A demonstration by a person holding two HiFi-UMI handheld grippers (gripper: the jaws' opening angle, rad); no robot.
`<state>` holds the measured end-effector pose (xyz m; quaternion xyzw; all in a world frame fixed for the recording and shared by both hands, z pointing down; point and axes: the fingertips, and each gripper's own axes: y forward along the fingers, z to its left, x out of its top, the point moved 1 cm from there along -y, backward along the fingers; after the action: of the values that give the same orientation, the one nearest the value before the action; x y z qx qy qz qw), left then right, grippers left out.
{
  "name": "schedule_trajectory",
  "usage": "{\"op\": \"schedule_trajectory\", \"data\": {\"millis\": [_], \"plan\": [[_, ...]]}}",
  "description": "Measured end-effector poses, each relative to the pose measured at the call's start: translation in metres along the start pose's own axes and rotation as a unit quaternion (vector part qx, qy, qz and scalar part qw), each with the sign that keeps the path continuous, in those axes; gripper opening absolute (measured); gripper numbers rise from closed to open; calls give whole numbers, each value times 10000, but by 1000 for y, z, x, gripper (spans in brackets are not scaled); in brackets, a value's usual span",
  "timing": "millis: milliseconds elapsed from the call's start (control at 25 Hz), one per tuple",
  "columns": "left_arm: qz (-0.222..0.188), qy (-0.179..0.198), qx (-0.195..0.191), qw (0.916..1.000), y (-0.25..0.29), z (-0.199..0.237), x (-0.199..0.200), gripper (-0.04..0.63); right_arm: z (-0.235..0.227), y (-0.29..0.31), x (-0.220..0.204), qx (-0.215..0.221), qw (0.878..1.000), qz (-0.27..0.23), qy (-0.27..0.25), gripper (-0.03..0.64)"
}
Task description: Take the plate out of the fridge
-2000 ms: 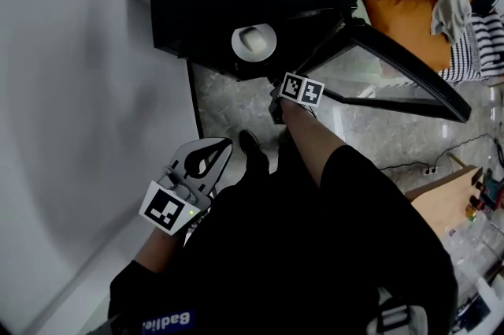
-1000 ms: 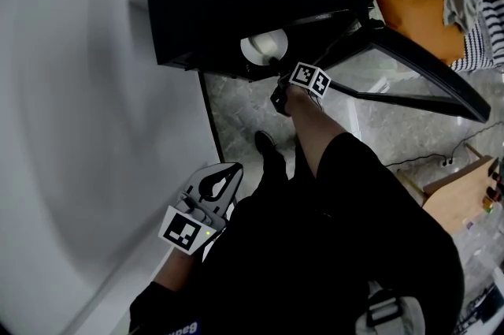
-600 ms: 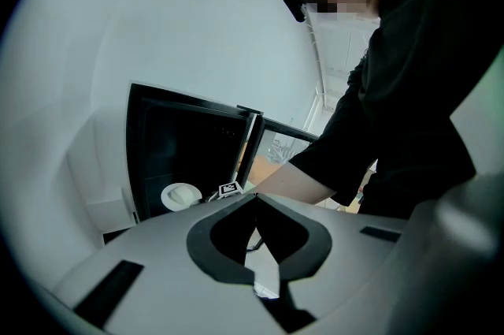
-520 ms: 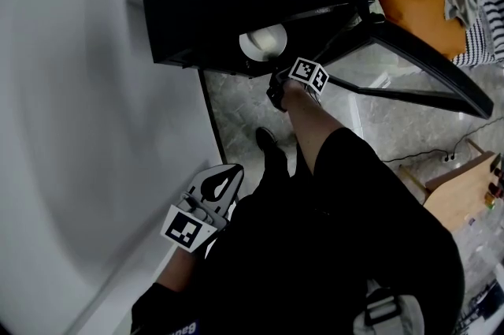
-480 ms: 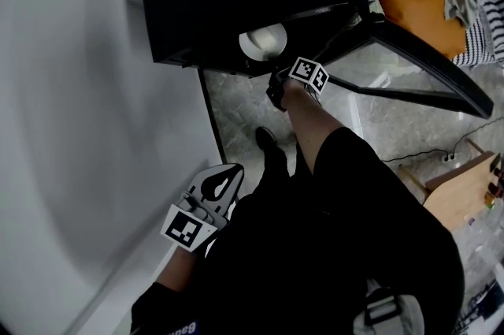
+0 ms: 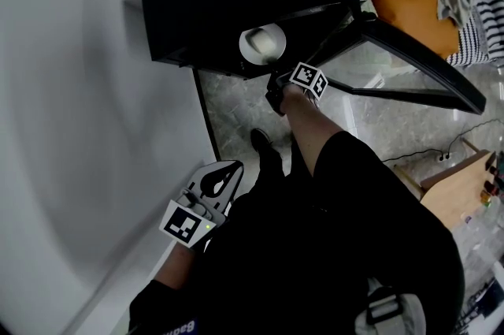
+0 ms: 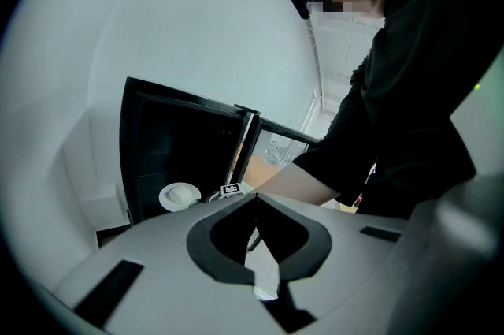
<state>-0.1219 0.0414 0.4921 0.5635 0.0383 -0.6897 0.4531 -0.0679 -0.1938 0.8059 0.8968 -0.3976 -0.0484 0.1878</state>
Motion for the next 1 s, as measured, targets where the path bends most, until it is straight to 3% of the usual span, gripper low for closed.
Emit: {"op": "schedule_trajectory", "data": {"millis": [1000], "plan": [[-175,188,-33,9997,-2,-9,14,6,24,-57,-12,747,9961,180,-426,23]]}}
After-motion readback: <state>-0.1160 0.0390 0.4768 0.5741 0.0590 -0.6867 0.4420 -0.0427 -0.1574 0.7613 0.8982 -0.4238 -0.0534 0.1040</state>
